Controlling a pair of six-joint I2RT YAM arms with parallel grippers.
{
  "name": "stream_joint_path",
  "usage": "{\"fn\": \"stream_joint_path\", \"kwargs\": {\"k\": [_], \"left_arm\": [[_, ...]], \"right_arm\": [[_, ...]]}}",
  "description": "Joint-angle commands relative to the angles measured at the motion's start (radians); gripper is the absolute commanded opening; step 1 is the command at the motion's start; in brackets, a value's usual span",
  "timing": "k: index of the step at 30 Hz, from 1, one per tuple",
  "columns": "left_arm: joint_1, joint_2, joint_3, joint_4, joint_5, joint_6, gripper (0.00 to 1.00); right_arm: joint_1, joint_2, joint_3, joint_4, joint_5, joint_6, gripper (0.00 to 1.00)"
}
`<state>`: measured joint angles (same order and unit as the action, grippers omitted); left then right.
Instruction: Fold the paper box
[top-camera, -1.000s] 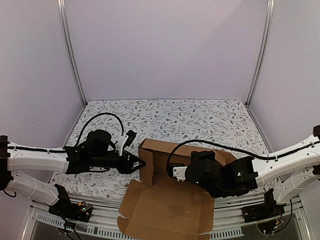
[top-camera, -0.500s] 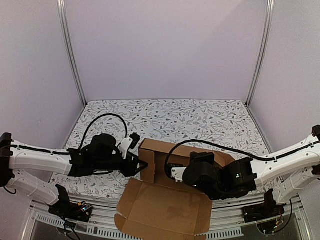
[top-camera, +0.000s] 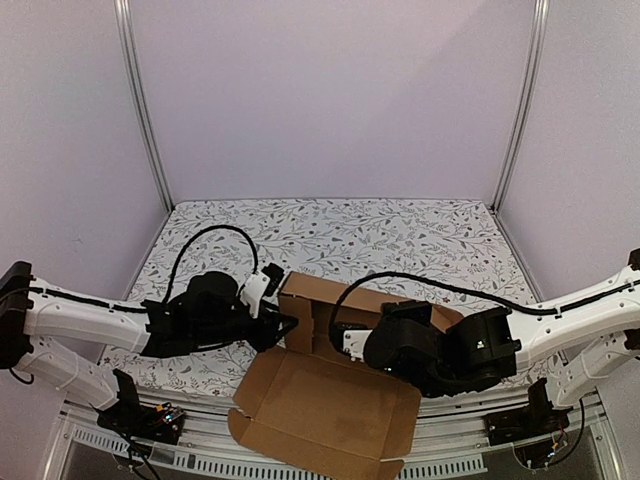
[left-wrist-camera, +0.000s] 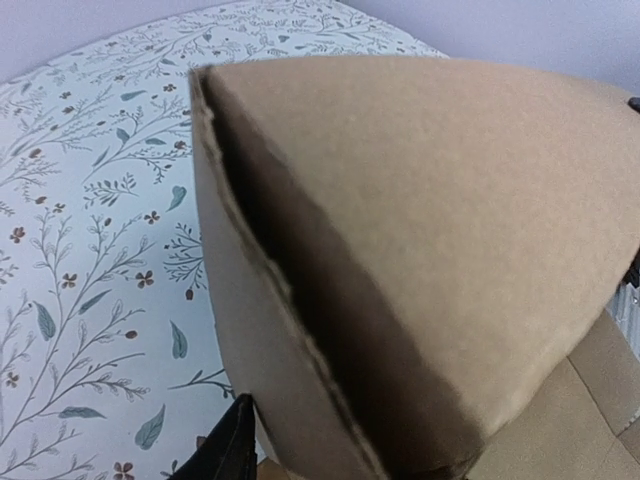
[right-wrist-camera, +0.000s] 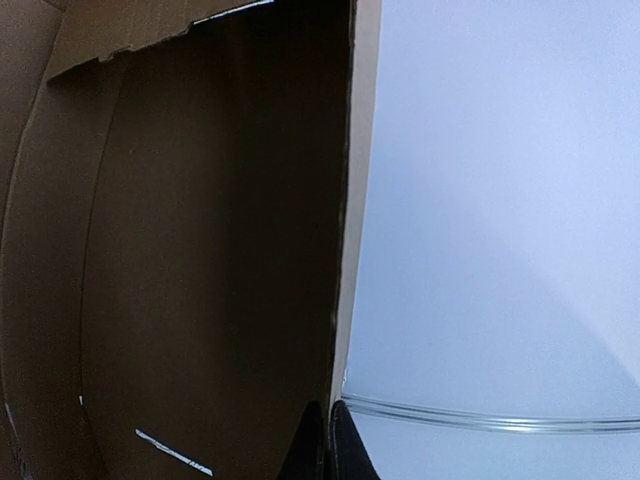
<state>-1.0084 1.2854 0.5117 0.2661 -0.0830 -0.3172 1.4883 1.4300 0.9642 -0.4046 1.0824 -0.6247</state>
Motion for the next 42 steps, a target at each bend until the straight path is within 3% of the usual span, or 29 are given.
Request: {"fn": "stream_joint_path", "kwargs": {"k": [1, 17, 29, 34, 42], "left_arm": [[-0.016, 0.023, 0.016, 0.109, -0.077, 0.021, 0.37], [-0.041, 0.150, 0.071, 0.234, -0.108, 0.090, 0.00], [-0.064, 0.200, 0.146, 0.197, -0.195, 0.138, 0.00], [-0.068, 0.240, 0.157, 0.205, -0.210, 0.155, 0.21], [-0.059, 0.298, 0.106, 0.317, -0.224, 0.199, 0.36]], "right_arm": [[0.028, 0.030, 0.036, -0.045, -0.049, 0.052, 0.00], [0.033, 0.075, 0.110, -0.149, -0.102, 0.234, 0.00], [0.033, 0.103, 0.167, -0.211, -0.142, 0.383, 0.00], [0.033, 0.124, 0.171, -0.212, -0.151, 0.422, 0.00], [0.033, 0.116, 0.144, -0.214, -0.162, 0.472, 0.00]]}}
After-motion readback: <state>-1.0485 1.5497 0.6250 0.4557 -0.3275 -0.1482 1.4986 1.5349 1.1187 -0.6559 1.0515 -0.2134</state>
